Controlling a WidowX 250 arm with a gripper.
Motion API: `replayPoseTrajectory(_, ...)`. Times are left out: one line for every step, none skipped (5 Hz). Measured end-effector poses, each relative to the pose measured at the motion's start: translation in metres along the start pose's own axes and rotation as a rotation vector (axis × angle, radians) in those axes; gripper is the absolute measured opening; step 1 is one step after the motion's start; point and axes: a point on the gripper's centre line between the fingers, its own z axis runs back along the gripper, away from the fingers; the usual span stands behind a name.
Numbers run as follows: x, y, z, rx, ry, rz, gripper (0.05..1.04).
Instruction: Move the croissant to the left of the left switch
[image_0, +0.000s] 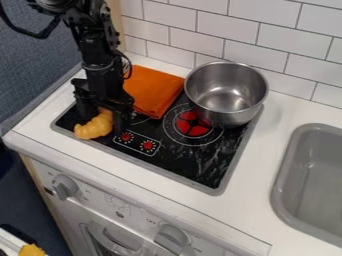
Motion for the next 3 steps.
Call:
replayPoseTrajectory(0.000, -0.003, 0.029, -0.010, -0.037, 0.026, 0.999)
replayPoseTrajectory(0.001, -0.006, 0.053, -0.030, -0.061, 0.058, 0.999)
replayPoseTrajectory(0.004, -0.013, 0.059, -0.046, -0.048, 0.049, 0.999)
